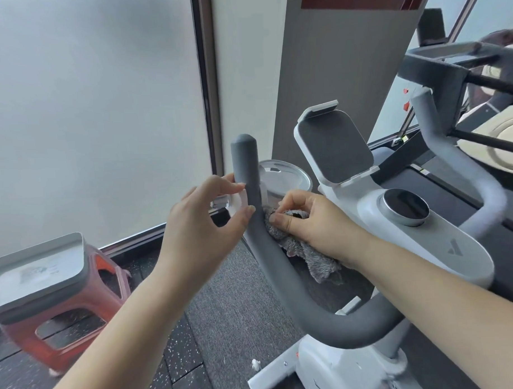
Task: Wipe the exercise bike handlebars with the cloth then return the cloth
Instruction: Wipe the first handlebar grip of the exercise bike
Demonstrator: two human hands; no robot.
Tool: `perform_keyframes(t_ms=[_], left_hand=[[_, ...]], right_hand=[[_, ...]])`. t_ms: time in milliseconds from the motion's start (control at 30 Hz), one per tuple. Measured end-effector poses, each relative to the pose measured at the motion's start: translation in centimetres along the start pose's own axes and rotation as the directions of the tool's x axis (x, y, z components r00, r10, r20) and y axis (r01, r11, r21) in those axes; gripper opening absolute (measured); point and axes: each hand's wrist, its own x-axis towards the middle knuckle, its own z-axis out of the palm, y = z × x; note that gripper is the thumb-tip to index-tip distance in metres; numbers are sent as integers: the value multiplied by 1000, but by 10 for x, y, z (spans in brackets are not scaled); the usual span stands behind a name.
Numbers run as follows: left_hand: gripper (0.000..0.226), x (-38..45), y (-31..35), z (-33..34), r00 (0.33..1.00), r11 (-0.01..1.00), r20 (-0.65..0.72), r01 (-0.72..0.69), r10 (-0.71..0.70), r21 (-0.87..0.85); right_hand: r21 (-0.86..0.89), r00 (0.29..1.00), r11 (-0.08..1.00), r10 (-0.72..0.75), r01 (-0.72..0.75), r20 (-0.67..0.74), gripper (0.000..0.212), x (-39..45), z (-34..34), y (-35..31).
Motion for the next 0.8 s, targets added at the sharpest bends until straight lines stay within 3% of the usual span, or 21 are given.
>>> perform_keyframes(t_ms=[300, 633, 800], left_hand=[[53, -20, -7, 9, 995, 993, 39, -90, 87, 74], [34, -46, 4, 12, 979, 961, 21, -201, 201, 191], [37, -62, 14, 22, 980, 957, 122, -183, 159, 225]], right_hand=[[-80, 984, 996, -21, 36, 179, 19, -6, -15, 12], [-31, 883, 985, 165, -168, 439, 15, -22, -32, 13], [-118, 863, 987, 150, -106, 482, 15, -29, -38, 19]])
